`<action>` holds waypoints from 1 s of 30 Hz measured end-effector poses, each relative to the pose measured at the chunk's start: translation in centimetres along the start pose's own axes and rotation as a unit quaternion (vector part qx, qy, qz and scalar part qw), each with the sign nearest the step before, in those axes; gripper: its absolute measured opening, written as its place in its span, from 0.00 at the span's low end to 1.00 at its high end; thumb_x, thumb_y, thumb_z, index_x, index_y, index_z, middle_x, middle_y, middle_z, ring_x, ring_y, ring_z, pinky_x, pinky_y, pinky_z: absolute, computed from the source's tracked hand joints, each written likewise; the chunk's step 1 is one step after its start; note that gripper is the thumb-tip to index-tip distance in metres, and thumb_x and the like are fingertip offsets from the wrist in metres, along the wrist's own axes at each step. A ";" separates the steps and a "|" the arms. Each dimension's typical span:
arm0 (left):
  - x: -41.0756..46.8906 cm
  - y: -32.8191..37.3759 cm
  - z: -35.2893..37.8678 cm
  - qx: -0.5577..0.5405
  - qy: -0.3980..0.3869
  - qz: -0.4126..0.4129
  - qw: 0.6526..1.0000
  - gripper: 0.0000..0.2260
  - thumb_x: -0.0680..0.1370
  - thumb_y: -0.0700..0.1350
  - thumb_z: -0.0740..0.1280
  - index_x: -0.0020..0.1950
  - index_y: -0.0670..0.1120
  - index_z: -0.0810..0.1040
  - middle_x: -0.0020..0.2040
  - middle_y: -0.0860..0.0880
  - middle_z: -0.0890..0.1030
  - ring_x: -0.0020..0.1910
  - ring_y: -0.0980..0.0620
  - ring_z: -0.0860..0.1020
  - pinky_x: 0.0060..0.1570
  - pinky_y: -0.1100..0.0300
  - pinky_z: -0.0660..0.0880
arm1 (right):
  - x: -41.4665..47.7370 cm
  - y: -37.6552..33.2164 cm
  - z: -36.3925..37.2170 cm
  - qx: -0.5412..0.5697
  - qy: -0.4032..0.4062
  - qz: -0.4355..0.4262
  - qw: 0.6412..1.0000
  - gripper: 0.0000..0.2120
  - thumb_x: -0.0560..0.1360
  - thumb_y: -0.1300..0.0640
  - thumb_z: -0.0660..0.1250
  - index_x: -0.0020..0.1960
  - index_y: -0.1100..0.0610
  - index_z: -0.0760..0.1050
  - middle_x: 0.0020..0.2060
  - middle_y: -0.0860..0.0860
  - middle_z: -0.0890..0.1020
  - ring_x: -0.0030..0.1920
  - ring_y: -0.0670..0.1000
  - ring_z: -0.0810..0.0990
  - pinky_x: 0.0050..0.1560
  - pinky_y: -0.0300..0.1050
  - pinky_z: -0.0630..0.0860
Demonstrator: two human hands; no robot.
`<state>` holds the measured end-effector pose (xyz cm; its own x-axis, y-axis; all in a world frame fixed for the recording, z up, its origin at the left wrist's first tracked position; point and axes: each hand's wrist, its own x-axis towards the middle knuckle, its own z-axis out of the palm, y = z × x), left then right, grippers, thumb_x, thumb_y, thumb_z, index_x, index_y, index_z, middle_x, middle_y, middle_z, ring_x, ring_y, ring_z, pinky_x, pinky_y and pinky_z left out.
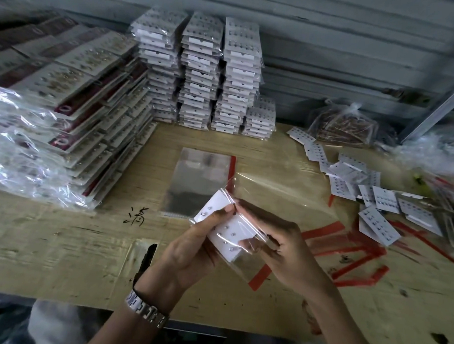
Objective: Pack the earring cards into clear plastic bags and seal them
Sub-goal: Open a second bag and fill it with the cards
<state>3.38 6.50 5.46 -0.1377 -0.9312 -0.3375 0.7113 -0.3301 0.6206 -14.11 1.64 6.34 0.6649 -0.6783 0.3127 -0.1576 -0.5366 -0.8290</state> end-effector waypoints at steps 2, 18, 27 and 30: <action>-0.1 0.1 -0.2 -0.003 0.001 -0.008 1.000 0.15 0.70 0.47 0.75 0.54 0.43 0.86 0.57 0.39 0.84 0.52 0.44 0.84 0.49 0.50 0.82 | 0.0 0.1 0.0 -0.026 -0.012 -0.011 1.000 0.29 0.76 0.54 0.69 0.75 0.54 0.66 0.73 0.45 0.70 0.73 0.48 0.68 0.72 0.44 0.67; -0.6 -0.5 1.0 -0.032 0.034 -0.004 0.999 0.22 0.70 0.43 0.74 0.62 0.36 0.81 0.62 0.35 0.80 0.61 0.36 0.79 0.57 0.41 0.78 | -1.1 0.5 0.7 -0.165 0.024 -0.021 0.986 0.35 0.70 0.57 0.77 0.73 0.58 0.67 0.71 0.48 0.72 0.71 0.44 0.70 0.69 0.37 0.68; -0.5 -0.6 1.0 -0.044 0.042 0.011 0.998 0.19 0.71 0.43 0.73 0.60 0.37 0.82 0.60 0.34 0.81 0.56 0.37 0.81 0.60 0.38 0.76 | -0.5 0.8 -0.6 -0.131 0.047 -0.025 0.990 0.29 0.70 0.42 0.71 0.66 0.54 0.77 0.52 0.52 0.76 0.56 0.46 0.75 0.59 0.34 0.70; -0.8 -0.5 1.4 -0.054 0.031 0.007 0.998 0.17 0.71 0.42 0.73 0.58 0.37 0.83 0.60 0.34 0.81 0.54 0.38 0.82 0.54 0.43 0.80 | -0.6 1.1 -0.3 -0.071 0.069 -0.025 0.995 0.29 0.68 0.45 0.74 0.67 0.51 0.75 0.48 0.50 0.76 0.53 0.50 0.76 0.54 0.40 0.73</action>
<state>2.13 7.25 6.41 -0.0873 -0.9229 -0.3751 0.7831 -0.2963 0.5467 -14.90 1.33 5.33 0.5703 -0.7058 0.4204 -0.2348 -0.6304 -0.7399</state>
